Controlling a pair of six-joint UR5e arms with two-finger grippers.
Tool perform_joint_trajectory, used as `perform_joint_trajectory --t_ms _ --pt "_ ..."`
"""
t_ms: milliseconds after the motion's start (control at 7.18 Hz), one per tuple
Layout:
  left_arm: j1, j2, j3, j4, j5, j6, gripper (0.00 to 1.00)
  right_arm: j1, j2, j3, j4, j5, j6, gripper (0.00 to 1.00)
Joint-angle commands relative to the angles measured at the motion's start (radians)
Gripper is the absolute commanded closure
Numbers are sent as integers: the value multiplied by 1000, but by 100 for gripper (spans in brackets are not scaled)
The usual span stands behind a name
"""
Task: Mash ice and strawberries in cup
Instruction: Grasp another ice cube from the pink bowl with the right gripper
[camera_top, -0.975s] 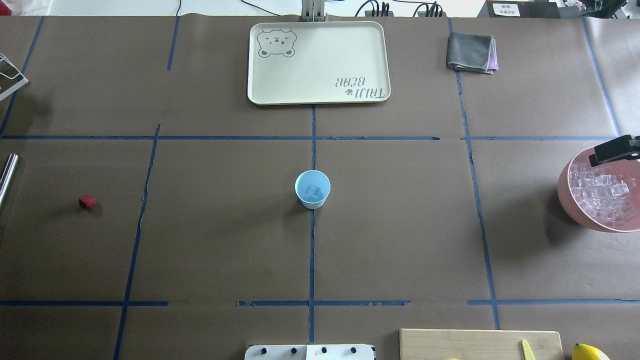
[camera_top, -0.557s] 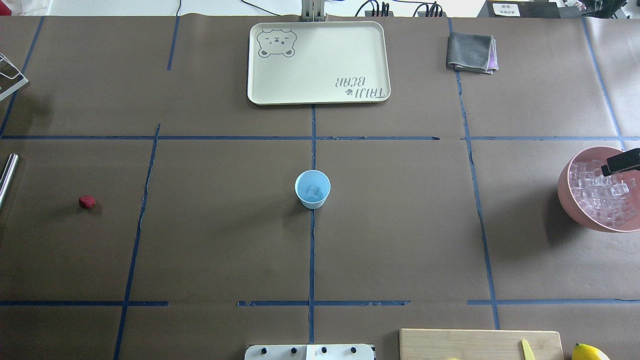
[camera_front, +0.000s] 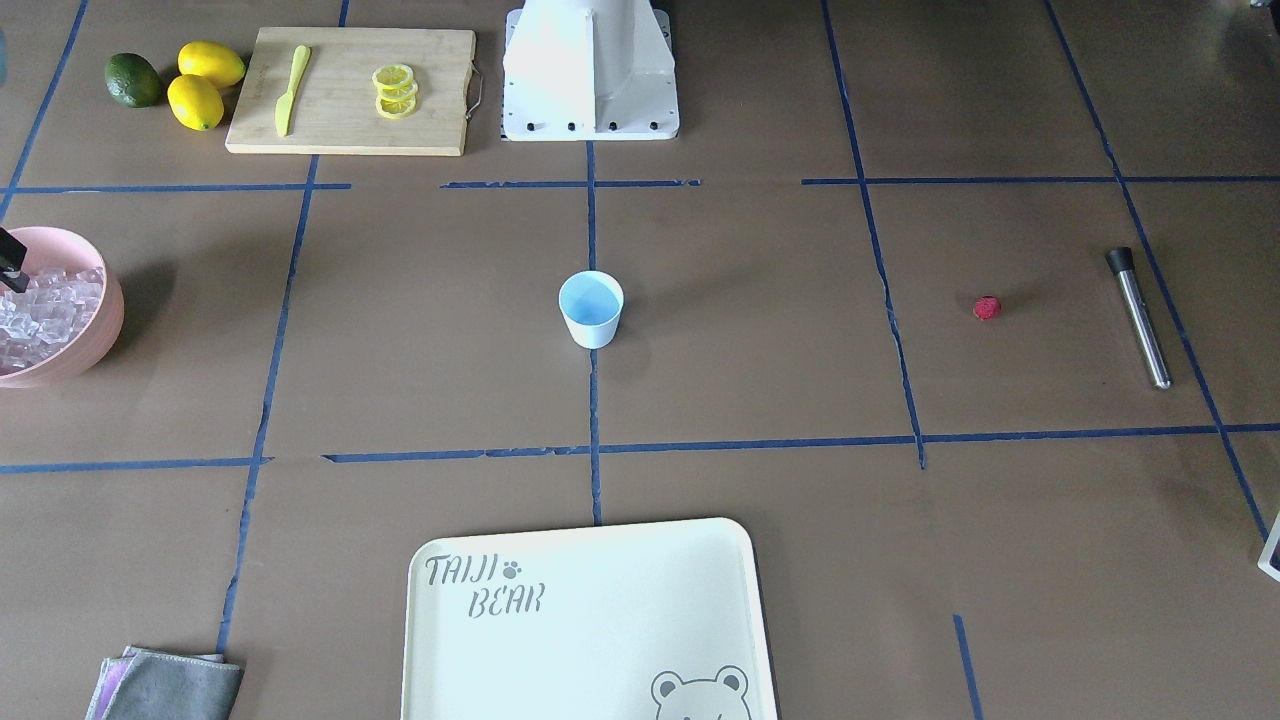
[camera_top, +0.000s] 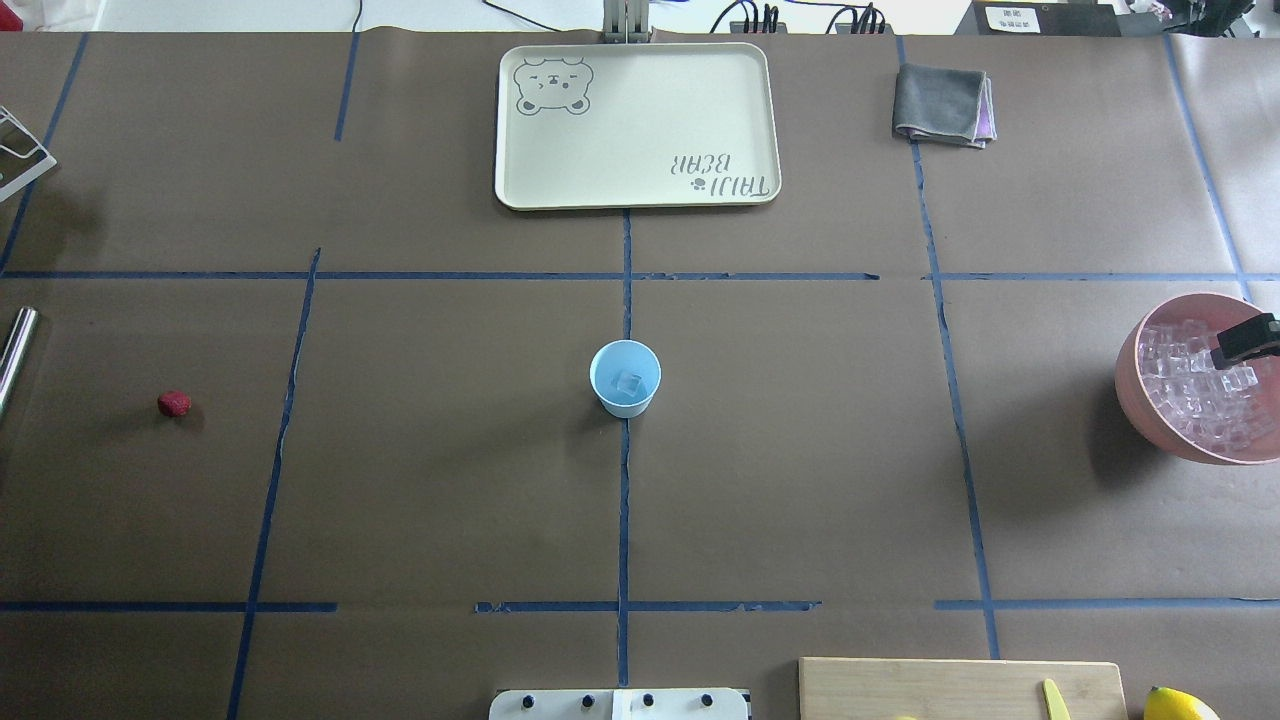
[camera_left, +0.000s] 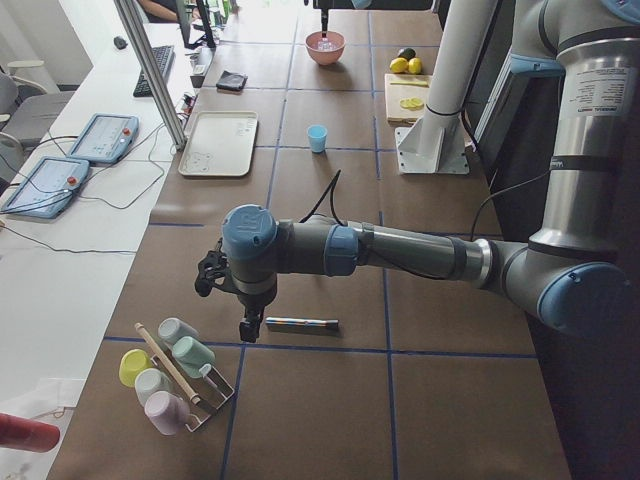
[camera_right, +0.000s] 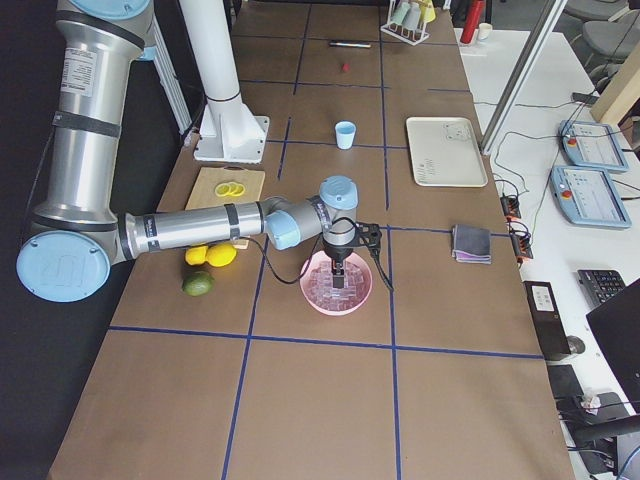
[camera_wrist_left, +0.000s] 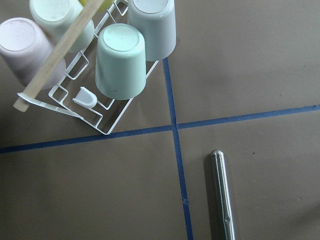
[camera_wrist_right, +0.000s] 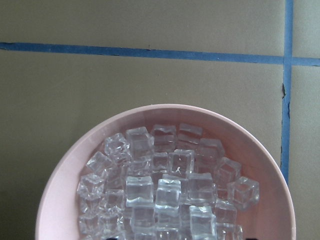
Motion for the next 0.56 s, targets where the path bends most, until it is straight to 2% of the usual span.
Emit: perform_joint_trajectory --t_ms 0,418 --pt "0 0 0 0 0 0 0 -5 13 -45 0 2 -55 24" --pt "0 0 0 0 -2 0 0 -5 46 -89 0 7 -70 28"
